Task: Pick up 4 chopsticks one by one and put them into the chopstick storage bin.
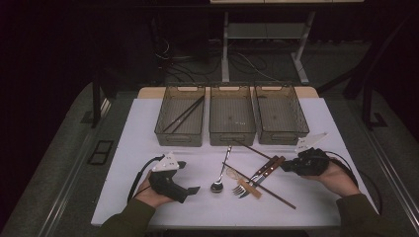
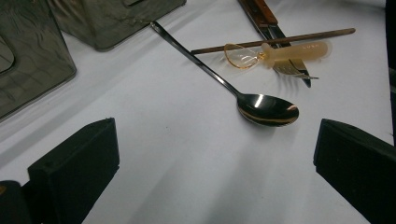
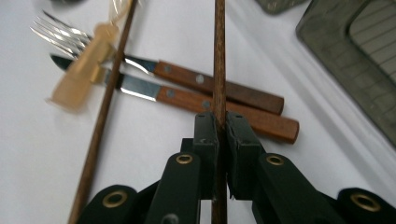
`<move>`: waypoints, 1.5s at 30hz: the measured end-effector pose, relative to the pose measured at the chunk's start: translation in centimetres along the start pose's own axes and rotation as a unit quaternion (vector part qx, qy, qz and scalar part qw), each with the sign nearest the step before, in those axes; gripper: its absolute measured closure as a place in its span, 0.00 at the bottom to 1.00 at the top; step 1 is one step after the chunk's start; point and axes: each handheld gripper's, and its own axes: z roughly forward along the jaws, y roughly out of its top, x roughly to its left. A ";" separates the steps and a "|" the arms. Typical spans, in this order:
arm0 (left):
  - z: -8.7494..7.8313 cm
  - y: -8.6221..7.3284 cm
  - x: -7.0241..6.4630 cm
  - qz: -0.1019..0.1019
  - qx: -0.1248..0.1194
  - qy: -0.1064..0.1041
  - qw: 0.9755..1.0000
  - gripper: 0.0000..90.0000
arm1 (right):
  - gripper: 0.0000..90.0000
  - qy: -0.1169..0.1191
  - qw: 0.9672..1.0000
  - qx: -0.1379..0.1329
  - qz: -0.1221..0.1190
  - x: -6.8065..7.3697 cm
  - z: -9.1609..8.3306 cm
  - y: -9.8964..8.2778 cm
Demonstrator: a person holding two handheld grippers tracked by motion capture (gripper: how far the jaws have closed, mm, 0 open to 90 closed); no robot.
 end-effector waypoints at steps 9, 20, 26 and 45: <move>0.1 -0.1 0.0 0.002 0.002 0.002 1.000 0.00 | 0.93 0.012 0.999 -0.048 0.013 0.3 -0.7 1.4; 0.1 -0.1 0.0 0.006 0.004 0.001 1.000 0.00 | 0.93 0.019 0.997 -0.069 0.021 0.8 0.6 4.4; 0.2 -0.1 0.0 0.005 0.004 0.000 1.000 0.00 | 0.93 0.033 0.996 -0.079 0.037 1.0 1.6 5.8; 0.3 -0.1 -0.2 0.000 -0.001 -0.003 1.000 0.00 | 0.93 0.003 0.997 -0.058 0.053 1.0 4.3 11.5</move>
